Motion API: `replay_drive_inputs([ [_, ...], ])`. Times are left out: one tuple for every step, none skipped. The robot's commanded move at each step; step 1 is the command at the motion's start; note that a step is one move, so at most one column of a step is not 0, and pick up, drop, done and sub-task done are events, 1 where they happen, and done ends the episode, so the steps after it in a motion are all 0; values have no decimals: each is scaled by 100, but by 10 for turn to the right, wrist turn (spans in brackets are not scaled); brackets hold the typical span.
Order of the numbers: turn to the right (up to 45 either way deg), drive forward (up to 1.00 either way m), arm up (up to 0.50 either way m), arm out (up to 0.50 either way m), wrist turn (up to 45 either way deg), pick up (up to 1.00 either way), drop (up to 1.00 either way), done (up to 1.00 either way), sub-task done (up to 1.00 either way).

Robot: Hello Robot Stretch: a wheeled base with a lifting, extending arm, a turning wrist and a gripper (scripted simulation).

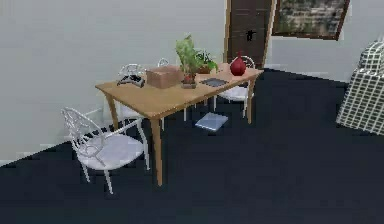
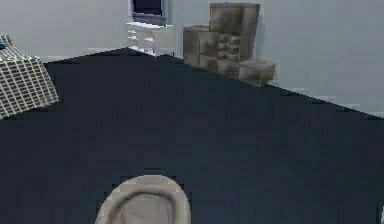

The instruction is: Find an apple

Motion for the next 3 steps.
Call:
replay_drive_inputs([
  [0, 40, 0, 0, 0, 0, 0, 0, 0],
  [-420, 0, 0, 0, 0, 0, 0, 0, 0],
  [0, 45, 0, 0, 0, 0, 0, 0, 0],
])
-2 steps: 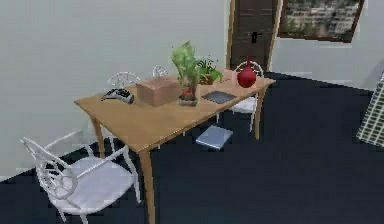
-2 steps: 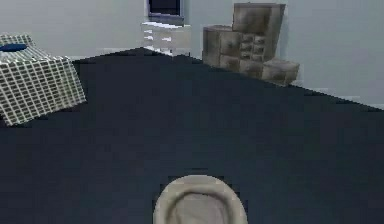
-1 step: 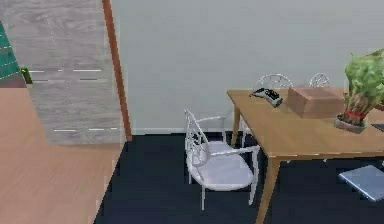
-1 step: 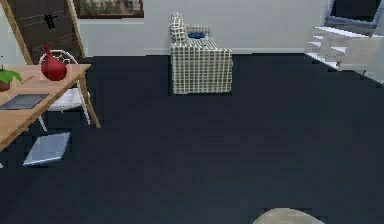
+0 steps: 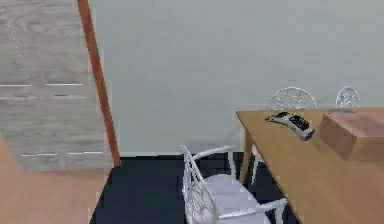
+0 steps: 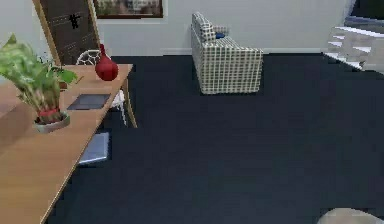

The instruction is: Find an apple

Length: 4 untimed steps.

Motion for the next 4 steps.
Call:
replay_drive_inputs([
  [-450, 0, 0, 0, 0, 0, 0, 0, 0],
  [0, 45, 0, 0, 0, 0, 0, 0, 0],
  [-390, 0, 0, 0, 0, 0, 0, 0, 0],
  [0, 100, 0, 0, 0, 0, 0, 0, 0],
])
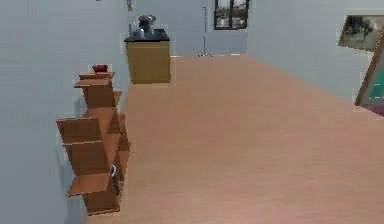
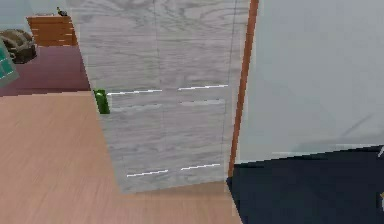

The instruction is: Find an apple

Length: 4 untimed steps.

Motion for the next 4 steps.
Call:
replay_drive_inputs([
  [0, 85, 0, 0, 0, 0, 0, 0, 0],
  [-90, 0, 0, 0, 0, 0, 0, 0, 0],
  [0, 100, 0, 0, 0, 0, 0, 0, 0],
  [-30, 0, 0, 0, 0, 0, 0, 0, 0],
])
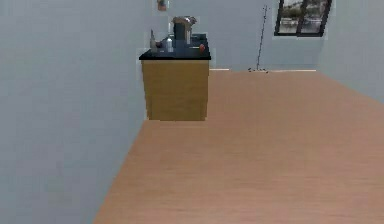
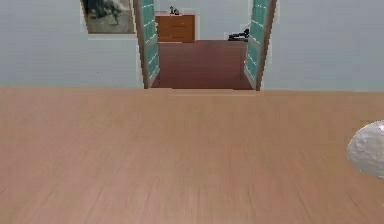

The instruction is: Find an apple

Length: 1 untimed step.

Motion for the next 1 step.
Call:
replay_drive_inputs([
  [0, 20, 0, 0, 0, 0, 0, 0, 0],
])
